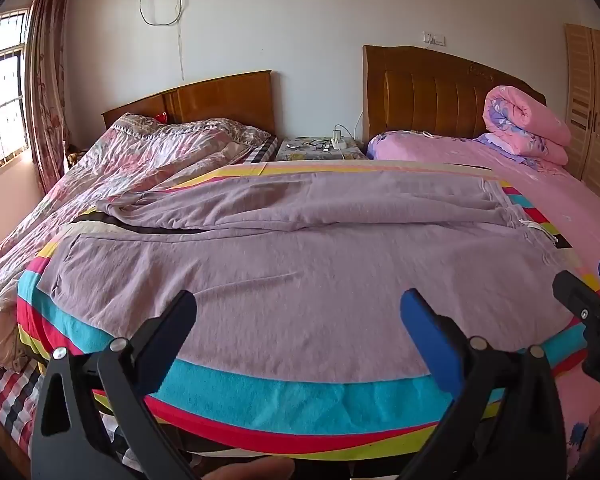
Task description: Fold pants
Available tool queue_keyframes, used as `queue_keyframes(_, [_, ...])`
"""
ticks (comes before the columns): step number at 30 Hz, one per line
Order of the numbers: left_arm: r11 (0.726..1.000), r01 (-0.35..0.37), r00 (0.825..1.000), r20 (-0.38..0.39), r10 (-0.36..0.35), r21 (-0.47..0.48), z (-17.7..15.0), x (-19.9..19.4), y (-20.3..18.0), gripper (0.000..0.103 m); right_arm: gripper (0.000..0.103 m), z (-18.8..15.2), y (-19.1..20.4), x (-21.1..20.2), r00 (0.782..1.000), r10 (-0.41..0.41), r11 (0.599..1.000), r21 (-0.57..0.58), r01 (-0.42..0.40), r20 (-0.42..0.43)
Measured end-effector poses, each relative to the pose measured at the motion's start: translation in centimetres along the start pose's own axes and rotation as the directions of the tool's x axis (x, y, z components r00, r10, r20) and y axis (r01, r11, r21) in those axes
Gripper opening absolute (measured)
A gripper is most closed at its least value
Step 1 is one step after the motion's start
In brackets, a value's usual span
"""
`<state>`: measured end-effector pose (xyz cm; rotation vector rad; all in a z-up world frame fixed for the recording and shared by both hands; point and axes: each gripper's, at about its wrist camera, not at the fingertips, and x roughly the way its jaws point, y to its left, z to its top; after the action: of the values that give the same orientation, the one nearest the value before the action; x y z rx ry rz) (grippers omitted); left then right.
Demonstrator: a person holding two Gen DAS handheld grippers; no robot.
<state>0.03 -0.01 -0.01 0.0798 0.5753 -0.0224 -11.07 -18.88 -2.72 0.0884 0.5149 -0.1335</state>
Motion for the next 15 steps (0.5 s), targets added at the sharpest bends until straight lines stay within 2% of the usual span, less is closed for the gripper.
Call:
queue_keyframes(6, [1.0, -0.003, 1.0, 0.003, 0.003, -0.002, -0.81, -0.14, -0.03, 0.102, 0.099, -0.02, 0.15, 0.04, 1.0, -0.006, 1.0, -0.006, 0.006, 0.002])
queue_keyframes(15, [1.0, -0.016, 1.0, -0.015, 0.016, -0.02, -0.18, 0.0, 0.08, 0.102, 0.099, -0.18, 0.08, 0.1, 1.0, 0.007, 1.0, 0.007, -0.007, -0.008])
